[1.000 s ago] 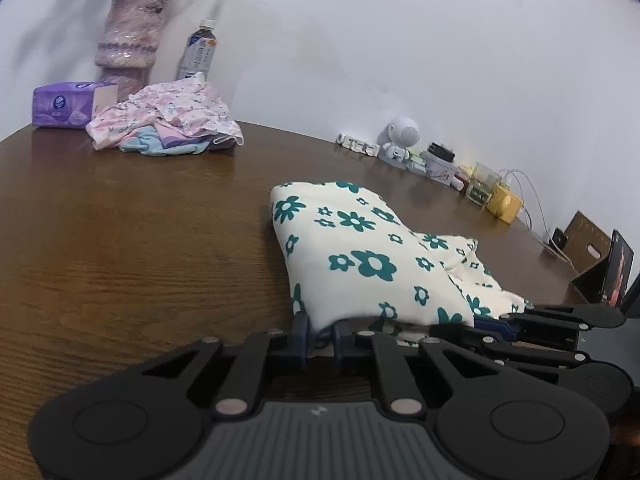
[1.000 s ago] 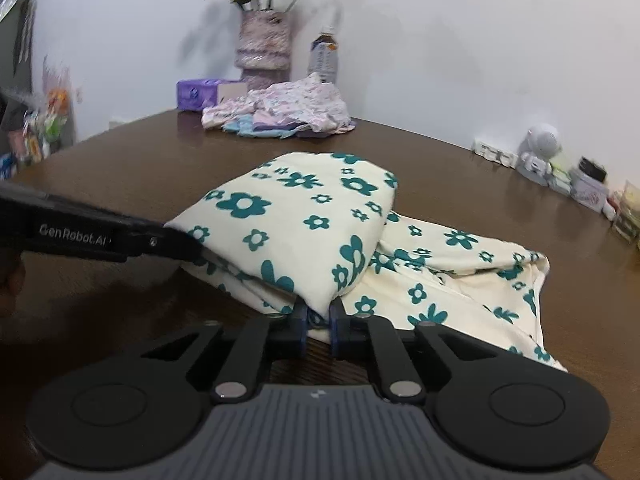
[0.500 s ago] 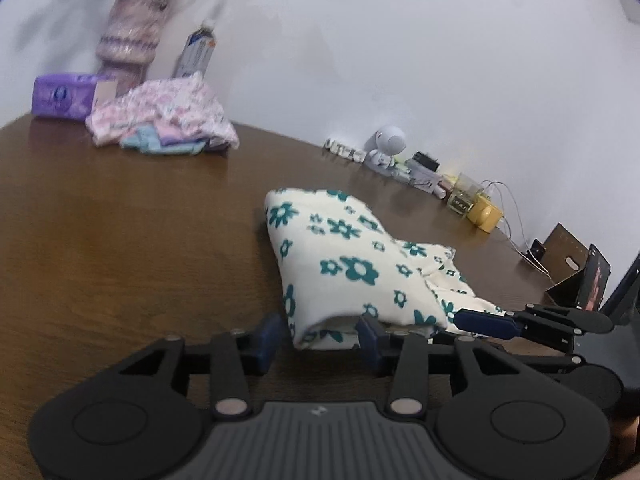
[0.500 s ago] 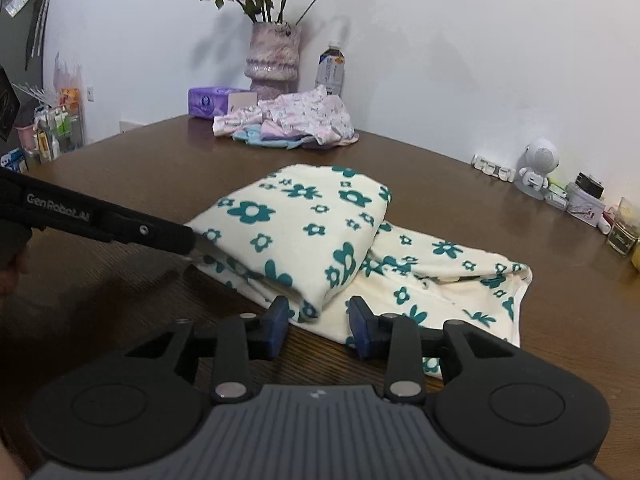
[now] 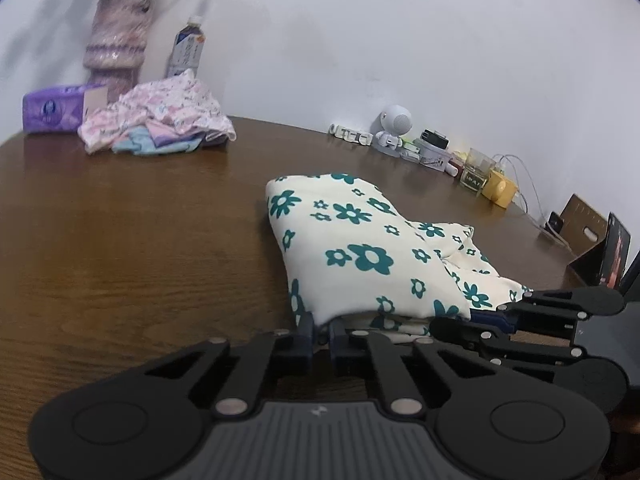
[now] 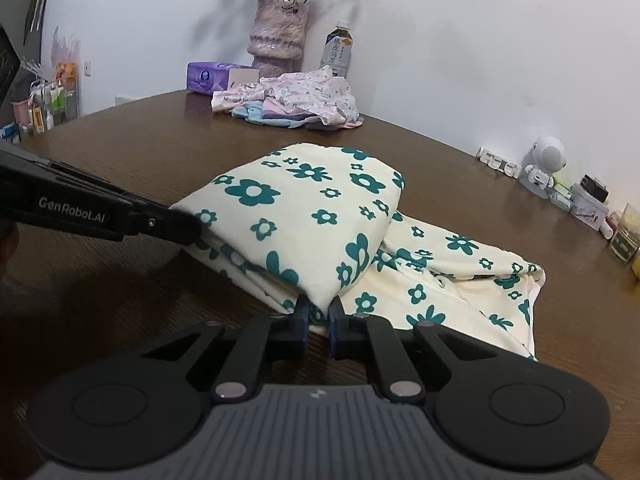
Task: Fold clothes
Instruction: 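Press the rolled fold down with both tools and open their fingers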
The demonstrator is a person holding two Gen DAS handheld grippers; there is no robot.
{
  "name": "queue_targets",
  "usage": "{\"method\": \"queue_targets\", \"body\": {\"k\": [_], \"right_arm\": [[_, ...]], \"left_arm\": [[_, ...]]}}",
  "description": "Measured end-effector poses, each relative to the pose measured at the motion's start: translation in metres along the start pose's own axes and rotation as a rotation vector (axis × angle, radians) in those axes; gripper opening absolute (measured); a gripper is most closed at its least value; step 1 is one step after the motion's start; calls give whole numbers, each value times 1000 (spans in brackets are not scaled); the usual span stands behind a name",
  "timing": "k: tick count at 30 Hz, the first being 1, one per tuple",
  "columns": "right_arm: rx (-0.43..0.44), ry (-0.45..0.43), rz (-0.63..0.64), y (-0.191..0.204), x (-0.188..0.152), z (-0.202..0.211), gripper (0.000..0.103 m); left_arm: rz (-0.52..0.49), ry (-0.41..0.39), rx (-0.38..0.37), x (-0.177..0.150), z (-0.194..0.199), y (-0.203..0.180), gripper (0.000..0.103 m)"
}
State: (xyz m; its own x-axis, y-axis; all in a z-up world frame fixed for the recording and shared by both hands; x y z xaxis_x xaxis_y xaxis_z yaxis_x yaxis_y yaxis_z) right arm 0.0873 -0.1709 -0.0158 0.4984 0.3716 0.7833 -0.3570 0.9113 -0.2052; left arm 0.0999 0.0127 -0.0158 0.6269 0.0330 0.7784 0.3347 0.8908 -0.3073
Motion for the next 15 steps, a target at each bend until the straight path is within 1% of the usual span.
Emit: {"method": "queue_targets", "body": {"k": [3,5,6,7,8,9,10,11,15], "right_arm": [[6,-4,-12,-1,-1,0,8],[14,-7,-25,-3,-2,1,8],[18,-8,-31,-3,-2,2,9],[22,-9,-37,-4,-3,2,11],[27,-11,-43,-5,-3,3,13],[37,-15,-56,-6,-4,5,27],[47,-20,-69,-7,-4,7,51],[49,-31,-72,-7,-5,11,55],[41,-44,-78,-10,-6,16,56]], "left_arm": [[-5,0,3,0,0,0,6],[5,0,5,1,0,0,9],[10,1,4,0,1,0,13],[13,2,3,0,2,0,21],[16,3,3,-1,3,-1,32],[21,0,-3,-2,4,-1,39],[21,-3,-2,-2,6,-1,49],[18,-6,3,-2,7,-2,51],[6,-9,14,-1,8,-4,51]]}}
Point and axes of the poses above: each gripper's, at about its wrist camera, not at the fingertips, and z roughly against the way its jaws point, y to its left, x to its top, the point moved 3 cm from there along -z, roughly the way its jaws point, and after that the axes turned 2 degrees about -x, right-handed, at the moved point
